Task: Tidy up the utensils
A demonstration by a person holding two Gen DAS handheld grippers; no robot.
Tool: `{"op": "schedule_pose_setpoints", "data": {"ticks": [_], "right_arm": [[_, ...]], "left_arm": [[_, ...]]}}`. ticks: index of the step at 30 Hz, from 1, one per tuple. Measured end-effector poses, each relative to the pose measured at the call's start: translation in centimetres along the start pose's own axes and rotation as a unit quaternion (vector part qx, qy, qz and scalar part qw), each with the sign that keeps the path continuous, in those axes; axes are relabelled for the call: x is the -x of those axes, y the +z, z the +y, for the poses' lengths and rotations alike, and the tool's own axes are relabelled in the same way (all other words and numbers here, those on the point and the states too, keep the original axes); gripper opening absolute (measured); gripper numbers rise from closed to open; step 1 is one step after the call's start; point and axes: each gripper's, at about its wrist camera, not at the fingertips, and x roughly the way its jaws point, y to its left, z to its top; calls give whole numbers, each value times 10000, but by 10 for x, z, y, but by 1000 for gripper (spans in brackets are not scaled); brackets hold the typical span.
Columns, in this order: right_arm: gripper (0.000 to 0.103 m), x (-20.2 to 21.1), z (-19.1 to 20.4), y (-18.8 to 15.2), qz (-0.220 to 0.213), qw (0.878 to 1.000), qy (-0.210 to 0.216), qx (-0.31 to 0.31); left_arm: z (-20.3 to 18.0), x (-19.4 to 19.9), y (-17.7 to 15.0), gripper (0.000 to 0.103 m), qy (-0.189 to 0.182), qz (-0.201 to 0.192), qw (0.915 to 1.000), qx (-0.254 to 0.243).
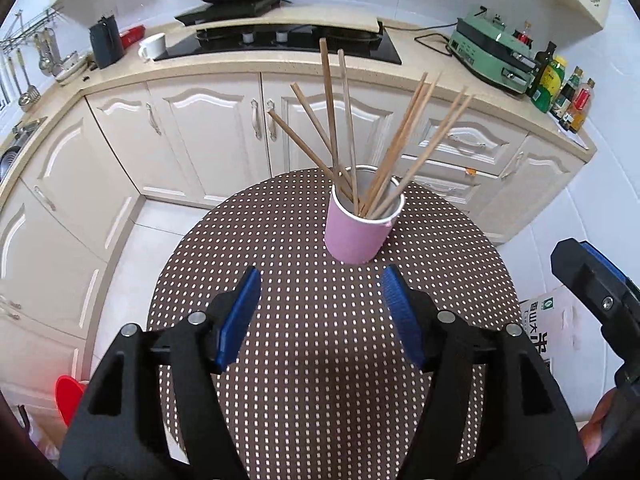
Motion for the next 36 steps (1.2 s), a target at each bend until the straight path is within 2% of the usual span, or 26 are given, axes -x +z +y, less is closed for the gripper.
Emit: {"op": "schedule_pose_setpoints", "data": {"ticks": [7,13,20,23,25,36], "right_arm": [[78,39,13,-16,-120,9998,19,142],[85,70,29,-31,-333,9992,-35,199],[85,109,54,-57,-485,9987,-137,94],[86,130,69,-70,-576,9980,-217,153],[86,145,77,-78,-607,9977,-266,158],[91,216,99,-93,-903,9955,-174,242]], "left_arm": [[1,46,-25,67,37,-300,9995,-97],[5,83,-44,74,66,-560,9980,-292],[20,137,-75,76,-44,-776,9960,-441],[27,163,-86,82,-16,-910,9946,-504],[30,180,-94,82,-83,-970,9939,-518],[29,262,-129,84,-146,-1426,9875,-655]]}}
